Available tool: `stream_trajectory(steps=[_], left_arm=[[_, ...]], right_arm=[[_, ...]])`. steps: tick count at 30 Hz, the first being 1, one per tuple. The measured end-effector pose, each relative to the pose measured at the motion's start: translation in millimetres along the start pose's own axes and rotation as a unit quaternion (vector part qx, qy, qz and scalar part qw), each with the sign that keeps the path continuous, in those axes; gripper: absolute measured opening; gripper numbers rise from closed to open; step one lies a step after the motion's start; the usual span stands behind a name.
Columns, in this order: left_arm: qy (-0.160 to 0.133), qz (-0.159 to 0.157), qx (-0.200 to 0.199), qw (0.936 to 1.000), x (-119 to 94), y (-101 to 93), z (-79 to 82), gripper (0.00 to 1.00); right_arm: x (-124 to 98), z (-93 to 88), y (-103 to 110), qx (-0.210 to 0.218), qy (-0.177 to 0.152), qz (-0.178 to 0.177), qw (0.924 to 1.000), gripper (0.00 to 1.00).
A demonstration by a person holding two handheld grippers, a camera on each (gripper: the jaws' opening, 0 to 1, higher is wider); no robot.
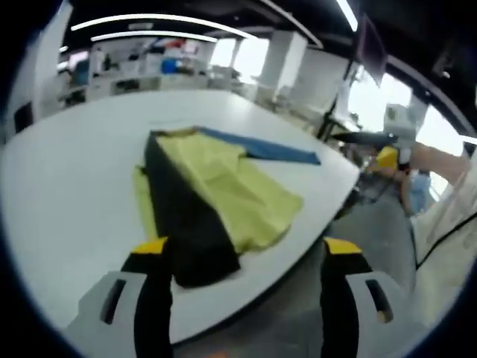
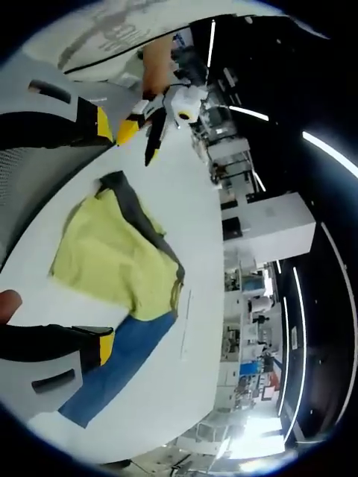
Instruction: Fold the garment on the visible template until the final outline fits inside the template.
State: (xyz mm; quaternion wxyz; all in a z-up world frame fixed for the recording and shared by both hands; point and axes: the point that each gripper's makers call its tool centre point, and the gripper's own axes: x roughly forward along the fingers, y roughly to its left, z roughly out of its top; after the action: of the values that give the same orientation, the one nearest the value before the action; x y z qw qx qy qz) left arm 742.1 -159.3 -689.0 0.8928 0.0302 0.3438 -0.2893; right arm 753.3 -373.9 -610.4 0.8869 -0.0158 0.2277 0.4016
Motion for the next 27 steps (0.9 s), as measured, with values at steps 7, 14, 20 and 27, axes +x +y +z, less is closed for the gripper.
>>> stream_trajectory(steps=[7, 14, 20, 27], left_arm=[[0.051, 0.021, 0.019, 0.9983, 34.7, 2.3, -14.3, 0.68], [0.104, 0.051, 0.086, 0.9896, 63.6, 8.5, -30.8, 0.44], [0.123, 0.063, 0.07, 0.9879, 70.4, 10.5, -40.1, 0.34], [0.125, 0.074, 0.046, 0.9883, 60.1, 20.2, -39.7, 0.05]], right_arm=[[-2.6, -6.6, 5.2, 0.002, 0.008, 0.0, 1.0, 1.0], [-8.2, -6.5, -1.0, 0.015, 0.002, -0.017, 0.9998, 0.97], [-16.2, -11.4, -8.8, 0.029, 0.002, -0.034, 0.999, 0.97], [-20.3, -15.7, -14.8, 0.04, 0.003, -0.045, 0.9982, 0.96]])
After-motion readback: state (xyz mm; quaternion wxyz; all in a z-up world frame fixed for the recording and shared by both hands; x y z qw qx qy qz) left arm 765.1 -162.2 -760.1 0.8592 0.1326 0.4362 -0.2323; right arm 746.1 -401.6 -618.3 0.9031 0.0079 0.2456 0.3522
